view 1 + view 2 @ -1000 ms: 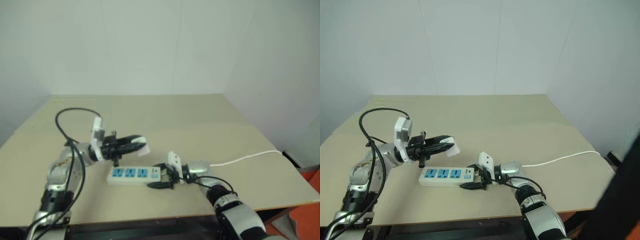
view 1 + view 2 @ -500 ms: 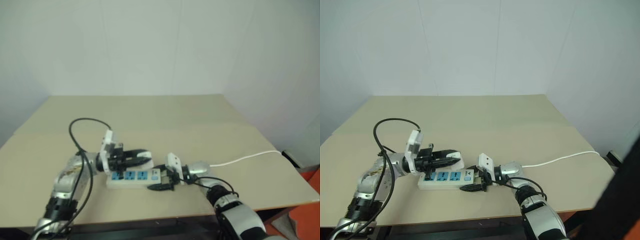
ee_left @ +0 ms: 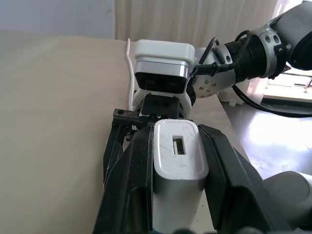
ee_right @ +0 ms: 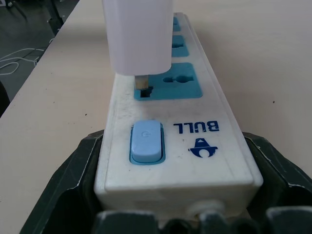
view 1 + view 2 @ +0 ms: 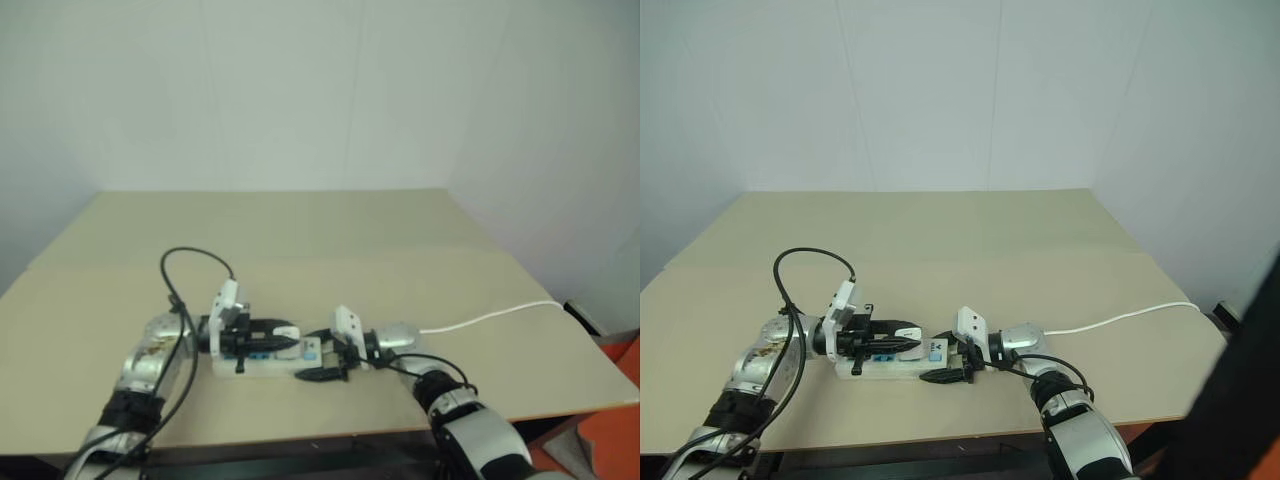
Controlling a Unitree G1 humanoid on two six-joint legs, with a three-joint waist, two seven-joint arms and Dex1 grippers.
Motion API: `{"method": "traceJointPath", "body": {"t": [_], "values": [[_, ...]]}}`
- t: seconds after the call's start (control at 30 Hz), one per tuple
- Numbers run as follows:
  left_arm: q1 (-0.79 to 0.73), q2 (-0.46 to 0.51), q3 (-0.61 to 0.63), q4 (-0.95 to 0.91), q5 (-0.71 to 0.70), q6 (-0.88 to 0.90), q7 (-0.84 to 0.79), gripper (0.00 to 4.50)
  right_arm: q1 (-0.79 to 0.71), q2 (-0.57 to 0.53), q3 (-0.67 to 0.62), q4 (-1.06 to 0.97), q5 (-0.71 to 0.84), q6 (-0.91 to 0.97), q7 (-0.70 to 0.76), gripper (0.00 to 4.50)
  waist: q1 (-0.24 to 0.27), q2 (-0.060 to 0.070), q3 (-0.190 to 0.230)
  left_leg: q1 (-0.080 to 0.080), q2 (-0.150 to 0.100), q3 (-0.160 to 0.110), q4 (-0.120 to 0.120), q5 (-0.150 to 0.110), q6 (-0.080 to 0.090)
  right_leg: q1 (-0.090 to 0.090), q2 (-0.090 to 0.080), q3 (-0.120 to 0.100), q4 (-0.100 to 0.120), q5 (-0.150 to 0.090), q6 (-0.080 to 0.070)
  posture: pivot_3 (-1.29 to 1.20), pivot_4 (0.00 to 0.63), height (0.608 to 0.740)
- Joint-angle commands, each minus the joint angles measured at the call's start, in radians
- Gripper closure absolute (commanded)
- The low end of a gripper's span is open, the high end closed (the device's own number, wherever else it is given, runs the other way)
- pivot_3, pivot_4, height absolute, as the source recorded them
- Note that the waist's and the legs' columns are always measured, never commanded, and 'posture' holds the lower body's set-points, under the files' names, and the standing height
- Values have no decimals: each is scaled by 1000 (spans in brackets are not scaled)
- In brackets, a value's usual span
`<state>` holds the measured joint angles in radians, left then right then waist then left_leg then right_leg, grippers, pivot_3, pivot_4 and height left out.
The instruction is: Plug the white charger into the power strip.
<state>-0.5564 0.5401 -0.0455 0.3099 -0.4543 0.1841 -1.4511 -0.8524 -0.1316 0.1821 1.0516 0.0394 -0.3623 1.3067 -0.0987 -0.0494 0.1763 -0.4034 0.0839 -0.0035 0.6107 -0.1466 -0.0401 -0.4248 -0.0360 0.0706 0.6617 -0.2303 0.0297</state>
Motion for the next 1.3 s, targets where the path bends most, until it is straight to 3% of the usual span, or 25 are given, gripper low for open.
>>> {"method": "traceJointPath", "body": {"t": [0.03,0.8,1.3], "values": [[-31,-5,7,8,-5,-18,-23,3460,18,6,28,18,-34,9,15,1089,0,0,0,0,0,0,0,0,0,0,0,0,0,0,0,0,150,740],[-144,15,15,160,30,-81,-138,3460,22,3,27,16,-33,18,10,1089,0,0,0,0,0,0,0,0,0,0,0,0,-1,0,0,0,150,740],[-126,19,-2,164,47,-99,-163,3460,26,3,28,11,-33,23,9,1089,0,0,0,0,0,0,-1,0,0,0,0,0,-1,0,0,0,150,740]]}}
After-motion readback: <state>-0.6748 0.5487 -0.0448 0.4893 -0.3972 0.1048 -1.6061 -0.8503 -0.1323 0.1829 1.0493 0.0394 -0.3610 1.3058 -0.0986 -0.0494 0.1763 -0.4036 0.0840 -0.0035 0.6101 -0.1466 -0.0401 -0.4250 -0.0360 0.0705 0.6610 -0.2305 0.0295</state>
